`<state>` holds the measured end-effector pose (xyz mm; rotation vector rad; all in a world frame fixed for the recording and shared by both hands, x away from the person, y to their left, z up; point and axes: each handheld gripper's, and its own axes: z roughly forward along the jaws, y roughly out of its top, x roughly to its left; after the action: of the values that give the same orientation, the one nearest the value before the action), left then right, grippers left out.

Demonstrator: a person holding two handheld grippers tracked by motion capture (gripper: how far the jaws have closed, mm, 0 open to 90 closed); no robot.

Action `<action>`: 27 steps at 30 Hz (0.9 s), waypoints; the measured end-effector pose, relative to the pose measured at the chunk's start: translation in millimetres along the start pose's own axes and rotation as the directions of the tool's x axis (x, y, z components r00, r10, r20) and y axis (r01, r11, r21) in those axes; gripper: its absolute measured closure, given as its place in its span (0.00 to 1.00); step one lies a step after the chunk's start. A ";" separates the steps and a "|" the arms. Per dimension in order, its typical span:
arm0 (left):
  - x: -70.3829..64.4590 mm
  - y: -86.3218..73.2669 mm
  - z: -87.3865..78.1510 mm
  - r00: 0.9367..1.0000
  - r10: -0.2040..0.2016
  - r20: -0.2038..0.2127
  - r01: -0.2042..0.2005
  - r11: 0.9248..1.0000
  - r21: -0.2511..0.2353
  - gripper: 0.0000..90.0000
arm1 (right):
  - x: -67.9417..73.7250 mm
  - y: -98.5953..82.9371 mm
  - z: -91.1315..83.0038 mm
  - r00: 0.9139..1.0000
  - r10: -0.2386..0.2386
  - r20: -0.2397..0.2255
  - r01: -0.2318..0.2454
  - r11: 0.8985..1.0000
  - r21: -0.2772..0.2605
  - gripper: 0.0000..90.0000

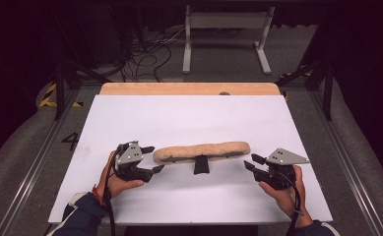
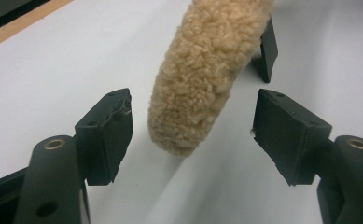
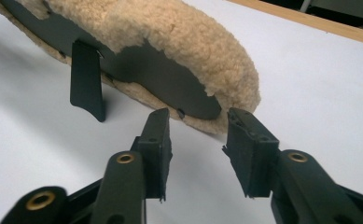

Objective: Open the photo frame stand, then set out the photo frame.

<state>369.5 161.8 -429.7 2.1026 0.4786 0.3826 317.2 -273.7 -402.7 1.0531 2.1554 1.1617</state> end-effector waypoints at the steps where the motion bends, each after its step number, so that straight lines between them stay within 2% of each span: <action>1: -0.6 0.4 1.0 1.000 0.002 0.002 -0.002 1.000 0.001 0.33 | -0.2 0.4 0.0 1.000 0.002 0.003 -0.002 1.000 -0.003 0.72; 5: -0.9 2.0 2.2 1.000 0.005 -0.002 -0.005 1.000 -0.008 0.33 | -2.6 1.0 0.7 1.000 0.023 0.014 -0.023 1.000 -0.007 0.78; 8: -0.5 2.5 1.4 1.000 0.002 -0.005 -0.002 1.000 -0.019 0.35 | -6.3 0.4 1.4 0.998 0.049 0.044 -0.049 0.999 0.001 0.84; 15: 0.2 2.7 1.8 1.000 0.007 0.016 -0.007 0.999 -0.036 0.46 | -13.5 1.3 4.0 0.993 0.104 0.062 -0.102 0.994 -0.027 0.90; 20: 1.8 4.3 2.5 1.000 0.004 0.013 -0.003 0.999 -0.039 0.59 | -13.4 2.9 9.0 0.992 0.099 0.074 -0.098 0.995 -0.021 0.91; 23: 3.5 3.8 1.8 1.000 -0.005 0.017 0.005 0.999 -0.042 0.61 | -14.5 4.8 10.5 0.991 0.107 0.075 -0.105 0.994 -0.026 0.92; 27: 1.7 4.2 0.7 1.000 0.006 0.017 -0.006 0.999 -0.035 0.63 | -16.6 6.2 15.0 0.990 0.117 0.074 -0.116 0.993 -0.022 0.92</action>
<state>372.1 160.0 -426.4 2.0726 0.4529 0.3736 340.0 -277.6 -404.6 1.2093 2.0462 1.1717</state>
